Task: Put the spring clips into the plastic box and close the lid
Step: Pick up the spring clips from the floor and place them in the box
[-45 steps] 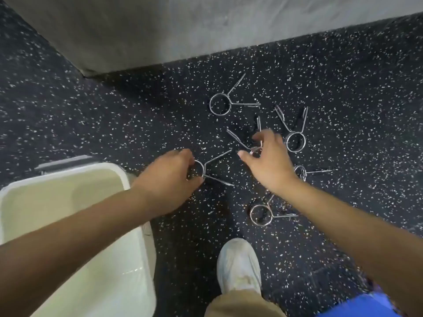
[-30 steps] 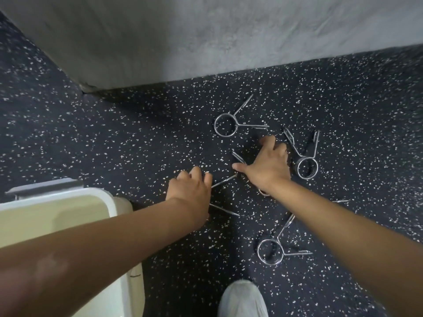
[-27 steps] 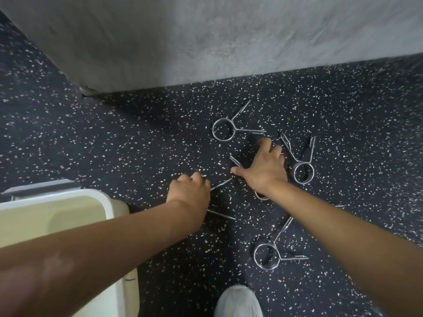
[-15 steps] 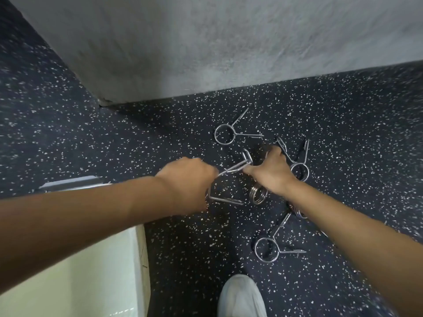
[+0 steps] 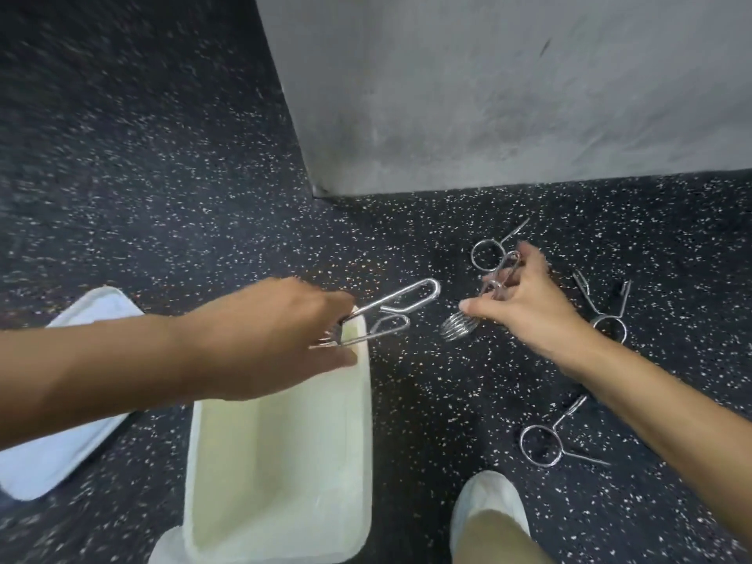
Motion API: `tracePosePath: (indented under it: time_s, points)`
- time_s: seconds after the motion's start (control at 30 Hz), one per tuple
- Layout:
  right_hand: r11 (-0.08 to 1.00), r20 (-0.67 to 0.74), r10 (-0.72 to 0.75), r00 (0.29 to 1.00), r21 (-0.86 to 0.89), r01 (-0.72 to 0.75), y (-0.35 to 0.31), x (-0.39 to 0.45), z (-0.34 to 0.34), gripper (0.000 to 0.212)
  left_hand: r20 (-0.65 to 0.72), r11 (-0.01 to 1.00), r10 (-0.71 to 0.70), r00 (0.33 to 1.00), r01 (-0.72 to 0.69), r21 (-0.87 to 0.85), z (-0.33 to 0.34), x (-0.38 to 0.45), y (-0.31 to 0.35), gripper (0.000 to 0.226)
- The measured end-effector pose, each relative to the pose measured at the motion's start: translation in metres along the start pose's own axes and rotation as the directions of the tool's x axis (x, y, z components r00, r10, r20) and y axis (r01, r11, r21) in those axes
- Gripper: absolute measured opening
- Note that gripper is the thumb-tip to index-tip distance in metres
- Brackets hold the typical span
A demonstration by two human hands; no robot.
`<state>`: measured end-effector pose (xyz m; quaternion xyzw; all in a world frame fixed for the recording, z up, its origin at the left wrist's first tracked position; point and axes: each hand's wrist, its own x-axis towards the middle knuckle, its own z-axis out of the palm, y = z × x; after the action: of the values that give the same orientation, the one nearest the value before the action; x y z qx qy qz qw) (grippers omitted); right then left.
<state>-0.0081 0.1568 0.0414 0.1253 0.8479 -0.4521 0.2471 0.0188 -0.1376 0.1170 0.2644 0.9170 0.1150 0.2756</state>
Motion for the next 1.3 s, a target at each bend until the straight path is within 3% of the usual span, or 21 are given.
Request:
tracePosePath:
  time_s: [0.17, 0.3, 0.4, 0.47, 0.57, 0.63, 0.7, 0.8, 0.97, 1.13, 1.3]
  points:
    - [0.997, 0.043, -0.082, 0.996, -0.008, 0.083, -0.017, -0.017, 0.012, 0.111, 0.023, 0.993, -0.014, 1.000, 0.017, -0.118, 0.029, -0.047, -0.020, 0.034]
    - [0.989, 0.065, -0.135, 0.989, -0.052, 0.139, -0.022, -0.030, 0.017, 0.103, 0.059, 0.983, -0.119, 0.991, 0.126, -0.134, 0.068, -0.061, -0.026, 0.030]
    - [0.979, 0.120, -0.151, 0.981, -0.121, 0.165, -0.024, -0.038, 0.020, 0.108, 0.042, 0.962, -0.180, 0.983, 0.184, -0.200, 0.090, -0.059, -0.029, 0.017]
    - [0.973, 0.142, -0.141, 0.980, -0.163, 0.164, -0.025, -0.040, 0.023, 0.115, -0.009, 0.958, -0.190, 0.982, 0.183, -0.222, 0.101, -0.056, -0.031, 0.023]
    - [0.960, 0.156, -0.119, 0.981, -0.234, 0.154, -0.028, -0.043, 0.029, 0.122, -0.015, 0.989, -0.133, 0.991, 0.132, -0.065, 0.131, -0.048, -0.034, 0.047]
    - [0.947, 0.154, -0.125, 0.980, -0.275, 0.164, -0.032, -0.046, 0.034, 0.118, 0.117, 0.979, -0.196, 0.974, 0.187, 0.085, 0.155, -0.041, -0.034, 0.060]
    - [0.947, 0.137, -0.130, 0.982, -0.278, 0.164, -0.037, -0.048, 0.038, 0.112, 0.256, 0.962, -0.259, 0.931, 0.225, 0.152, 0.175, -0.038, -0.034, 0.050]
    - [0.916, 0.131, -0.158, 0.979, -0.352, 0.195, -0.043, -0.052, 0.044, 0.106, 0.326, 0.957, -0.264, 0.908, 0.206, 0.203, 0.198, -0.040, -0.034, 0.045]
    - [0.821, 0.125, -0.238, 0.963, -0.505, 0.268, -0.056, -0.062, 0.052, 0.113, 0.328, 0.941, -0.242, 0.913, 0.138, 0.310, 0.228, -0.046, -0.034, 0.051]
    - [0.869, 0.097, -0.234, 0.967, -0.425, 0.253, -0.072, -0.066, 0.053, 0.115, 0.300, 0.912, -0.266, 0.916, 0.139, 0.385, 0.237, -0.040, -0.031, 0.053]
    - [0.863, 0.226, -0.270, 0.936, -0.374, 0.340, -0.098, -0.073, 0.065, 0.114, 0.231, 0.903, -0.288, 0.929, 0.183, 0.388, 0.234, -0.041, -0.030, 0.054]
